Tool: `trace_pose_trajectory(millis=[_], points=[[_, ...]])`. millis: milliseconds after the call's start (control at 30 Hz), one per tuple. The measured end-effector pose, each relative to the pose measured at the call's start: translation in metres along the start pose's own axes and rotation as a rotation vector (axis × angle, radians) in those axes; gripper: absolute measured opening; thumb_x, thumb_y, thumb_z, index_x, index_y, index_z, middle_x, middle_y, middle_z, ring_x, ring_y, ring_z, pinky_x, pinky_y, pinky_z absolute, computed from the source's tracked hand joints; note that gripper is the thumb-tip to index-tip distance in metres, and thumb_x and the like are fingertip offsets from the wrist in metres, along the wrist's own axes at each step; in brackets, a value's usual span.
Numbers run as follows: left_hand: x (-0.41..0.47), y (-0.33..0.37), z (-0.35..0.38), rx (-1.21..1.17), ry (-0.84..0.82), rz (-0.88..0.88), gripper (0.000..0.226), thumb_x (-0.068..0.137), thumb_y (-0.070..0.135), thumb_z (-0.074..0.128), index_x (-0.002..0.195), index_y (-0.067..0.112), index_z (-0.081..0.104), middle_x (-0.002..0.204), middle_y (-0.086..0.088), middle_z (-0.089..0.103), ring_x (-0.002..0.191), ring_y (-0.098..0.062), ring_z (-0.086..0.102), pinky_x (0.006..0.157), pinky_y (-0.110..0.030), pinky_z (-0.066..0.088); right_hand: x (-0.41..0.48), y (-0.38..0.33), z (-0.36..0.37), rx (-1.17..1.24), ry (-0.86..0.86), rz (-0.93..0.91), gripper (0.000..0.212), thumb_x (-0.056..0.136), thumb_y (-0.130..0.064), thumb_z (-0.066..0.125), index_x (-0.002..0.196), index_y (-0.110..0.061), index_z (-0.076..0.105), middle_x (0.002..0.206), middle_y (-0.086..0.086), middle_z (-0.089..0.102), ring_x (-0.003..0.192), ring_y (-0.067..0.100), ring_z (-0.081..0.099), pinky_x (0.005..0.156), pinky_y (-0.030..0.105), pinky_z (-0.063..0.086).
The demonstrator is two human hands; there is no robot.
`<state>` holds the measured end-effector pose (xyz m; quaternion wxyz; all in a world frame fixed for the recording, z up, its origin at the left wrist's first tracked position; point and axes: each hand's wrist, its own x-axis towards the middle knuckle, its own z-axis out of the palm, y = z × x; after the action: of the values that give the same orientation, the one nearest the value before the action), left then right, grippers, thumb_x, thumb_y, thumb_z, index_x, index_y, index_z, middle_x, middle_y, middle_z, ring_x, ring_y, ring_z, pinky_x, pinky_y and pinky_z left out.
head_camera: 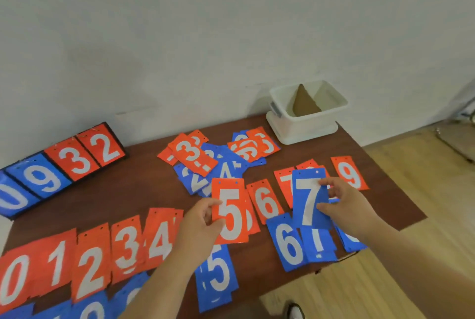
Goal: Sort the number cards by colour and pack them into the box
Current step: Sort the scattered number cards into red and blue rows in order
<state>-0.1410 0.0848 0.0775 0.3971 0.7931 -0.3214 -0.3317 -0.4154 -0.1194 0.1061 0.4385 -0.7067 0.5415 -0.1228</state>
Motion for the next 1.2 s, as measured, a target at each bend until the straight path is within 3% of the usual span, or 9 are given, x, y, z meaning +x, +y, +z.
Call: trace_pose_trajectory(millis=[200,267,400,533,667,767,833,967,1200], points=[[0.006,0.006,0.052,0.03,0.077,-0.071,0.037,0.087,0.02,0.073,0.106,0.049,0.06,0.1,0.004,0.071,0.091,-0.013,0.069,0.082,-0.044,0.06,0.027,0.057,-0.033,-0.117,-0.152,0.021,0.045,0.087,-0.005,0.068,0.11,-0.041,0.053,0.106,0.0,0.064,0.083,0.018,0.069,0.063,0.036,0.059],[0.005,0.003,0.066,0.045,0.125,-0.115,0.036,0.087,0.021,0.073,0.108,0.048,0.059,0.104,0.008,0.07,0.094,-0.01,0.067,0.082,-0.041,0.059,0.036,0.07,-0.033,-0.16,-0.216,0.026,0.044,0.087,-0.005,0.068,0.112,-0.038,0.054,0.103,-0.001,0.062,0.081,0.022,0.068,0.063,0.038,0.06],[0.004,-0.005,0.091,0.083,0.191,-0.191,0.033,0.091,0.02,0.072,0.113,0.04,0.059,0.104,0.01,0.064,0.094,-0.009,0.062,0.075,-0.029,0.054,0.05,0.09,-0.021,-0.256,-0.351,-0.013,0.043,0.086,-0.007,0.071,0.113,-0.035,0.052,0.094,-0.002,0.057,0.08,0.015,0.062,0.057,0.022,0.051],[0.02,-0.011,0.108,0.124,0.222,-0.211,0.033,0.092,0.016,0.069,0.115,0.037,0.058,0.1,0.004,0.063,0.09,-0.015,0.061,0.066,-0.024,0.046,0.06,0.113,-0.004,-0.343,-0.411,-0.013,0.048,0.082,-0.009,0.071,0.112,-0.04,0.051,0.088,0.002,0.06,0.083,0.021,0.065,0.069,0.037,0.056],[0.044,-0.019,0.124,0.209,0.214,-0.217,0.033,0.095,0.019,0.066,0.124,0.031,0.057,0.111,0.006,0.06,0.101,-0.015,0.059,0.075,-0.025,0.049,0.069,0.13,0.011,-0.461,-0.445,-0.036,0.049,0.084,-0.019,0.072,0.123,-0.038,0.049,0.097,-0.004,0.062,0.082,0.014,0.065,0.066,0.03,0.058],[0.055,-0.03,0.134,0.273,0.181,-0.242,0.038,0.097,0.021,0.065,0.133,0.029,0.055,0.125,0.005,0.059,0.117,-0.021,0.059,0.086,-0.031,0.056,0.074,0.136,0.018,-0.658,-0.429,-0.111,0.053,0.086,-0.034,0.072,0.133,-0.037,0.047,0.123,-0.005,0.046,0.095,0.015,0.059,0.073,0.027,0.055],[0.058,-0.037,0.141,0.391,0.156,-0.251,0.041,0.096,0.022,0.067,0.134,0.03,0.055,0.134,0.001,0.058,0.123,-0.022,0.055,0.096,-0.037,0.055,0.076,0.138,0.021,-0.72,-0.42,-0.124,0.056,0.085,-0.042,0.072,0.134,-0.038,0.047,0.125,-0.004,0.037,0.092,0.014,0.055,0.069,0.026,0.051],[0.056,-0.038,0.145,0.681,0.208,-0.249,0.036,0.091,0.035,0.072,0.125,0.035,0.061,0.13,0.001,0.051,0.12,-0.021,0.047,0.094,-0.031,0.046,0.078,0.137,0.023,-0.715,-0.426,-0.131,0.057,0.084,-0.045,0.073,0.135,-0.038,0.048,0.122,-0.006,0.037,0.087,0.011,0.053,0.064,0.022,0.047],[0.044,-0.011,0.125,0.626,0.291,-0.221,0.041,0.091,0.046,0.066,0.129,0.035,0.057,0.132,0.003,0.049,0.123,-0.021,0.046,0.098,-0.036,0.047,0.092,0.089,-0.001,-0.59,-0.379,-0.254,0.058,0.087,-0.047,0.071,0.139,-0.035,0.048,0.138,-0.007,0.042,0.103,0.011,0.059,0.082,0.024,0.053]])
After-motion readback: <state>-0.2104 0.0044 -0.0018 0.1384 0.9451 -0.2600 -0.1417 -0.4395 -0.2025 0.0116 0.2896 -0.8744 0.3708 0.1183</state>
